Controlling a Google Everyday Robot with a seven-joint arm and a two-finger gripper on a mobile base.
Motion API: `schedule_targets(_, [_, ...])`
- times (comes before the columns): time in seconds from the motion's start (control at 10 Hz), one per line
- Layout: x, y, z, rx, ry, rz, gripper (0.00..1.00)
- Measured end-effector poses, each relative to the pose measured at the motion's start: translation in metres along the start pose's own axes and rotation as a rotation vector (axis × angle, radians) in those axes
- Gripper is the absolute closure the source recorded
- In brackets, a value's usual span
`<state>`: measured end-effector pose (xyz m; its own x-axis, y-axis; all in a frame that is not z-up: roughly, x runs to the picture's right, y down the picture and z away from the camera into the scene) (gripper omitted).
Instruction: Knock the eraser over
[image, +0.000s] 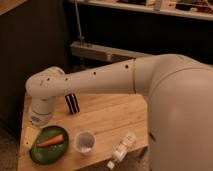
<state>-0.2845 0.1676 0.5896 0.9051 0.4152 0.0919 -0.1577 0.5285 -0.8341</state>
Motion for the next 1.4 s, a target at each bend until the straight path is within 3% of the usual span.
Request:
schedule_targets(0.3, [-0.001, -0.003, 0.010, 0.013, 0.015, -0.003, 0.25])
schedule_targets(0.6, [-0.020, -0.024, 0.056, 0.040, 0.094, 0.007, 0.57])
schedule_targets(0.8, [-0.025, -0.048, 0.080, 0.040, 0.133, 0.050, 0.77])
schedule_targets(1.1, [-0.011, -0.085, 0.092, 0.029, 0.148, 0.147, 1.00])
schedule_targets(1.4, [0.014, -0.128, 0.104, 0.015, 0.135, 0.229, 1.00])
